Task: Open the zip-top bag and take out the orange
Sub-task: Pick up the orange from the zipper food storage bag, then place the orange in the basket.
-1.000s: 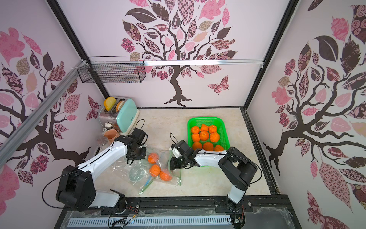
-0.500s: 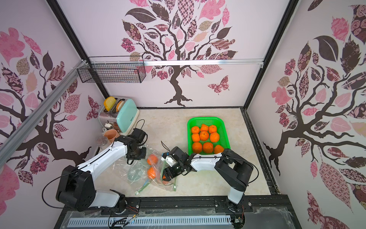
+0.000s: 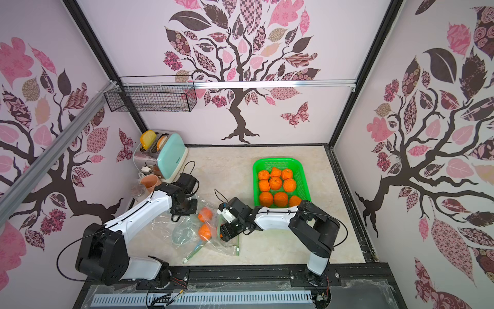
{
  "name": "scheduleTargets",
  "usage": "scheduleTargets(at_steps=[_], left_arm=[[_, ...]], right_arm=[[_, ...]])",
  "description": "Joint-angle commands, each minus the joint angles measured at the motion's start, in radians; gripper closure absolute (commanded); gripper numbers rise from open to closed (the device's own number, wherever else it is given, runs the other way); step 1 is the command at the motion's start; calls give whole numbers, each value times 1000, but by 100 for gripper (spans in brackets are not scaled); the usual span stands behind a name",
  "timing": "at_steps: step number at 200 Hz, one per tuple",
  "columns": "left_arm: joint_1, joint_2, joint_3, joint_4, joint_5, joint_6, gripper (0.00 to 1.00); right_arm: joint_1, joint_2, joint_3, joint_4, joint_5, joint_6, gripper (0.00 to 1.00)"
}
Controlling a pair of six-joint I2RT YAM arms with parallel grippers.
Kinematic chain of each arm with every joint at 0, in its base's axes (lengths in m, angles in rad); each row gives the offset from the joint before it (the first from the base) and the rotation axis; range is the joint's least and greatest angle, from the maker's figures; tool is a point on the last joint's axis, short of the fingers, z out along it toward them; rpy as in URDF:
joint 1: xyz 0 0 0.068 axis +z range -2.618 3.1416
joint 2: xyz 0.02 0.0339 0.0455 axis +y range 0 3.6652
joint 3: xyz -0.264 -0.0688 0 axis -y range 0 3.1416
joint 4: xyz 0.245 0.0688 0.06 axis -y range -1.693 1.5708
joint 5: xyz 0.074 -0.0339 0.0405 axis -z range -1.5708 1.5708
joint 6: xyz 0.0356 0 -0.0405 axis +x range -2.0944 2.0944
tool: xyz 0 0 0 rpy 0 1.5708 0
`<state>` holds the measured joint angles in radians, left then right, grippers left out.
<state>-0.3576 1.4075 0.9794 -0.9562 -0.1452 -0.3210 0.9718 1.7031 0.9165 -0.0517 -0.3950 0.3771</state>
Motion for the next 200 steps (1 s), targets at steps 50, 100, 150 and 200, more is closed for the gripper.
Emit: scheduleTargets(at_steps=[50, 100, 150, 200], left_arm=[[6, -1, -5, 2, -2, -6, 100], [6, -7, -6, -1, -9, -14, 100], [6, -5, -5, -1, -1, -7, 100], [6, -7, -6, 2, 4, -3, 100]], right_arm=[[-157, -304, -63, -151, 103, 36, 42], [-278, -492, -71, -281, 251, 62, 42], [-433, -594, -82, -416, 423, 103, 40], [-438, -508, -171, -369, 342, 162, 39]])
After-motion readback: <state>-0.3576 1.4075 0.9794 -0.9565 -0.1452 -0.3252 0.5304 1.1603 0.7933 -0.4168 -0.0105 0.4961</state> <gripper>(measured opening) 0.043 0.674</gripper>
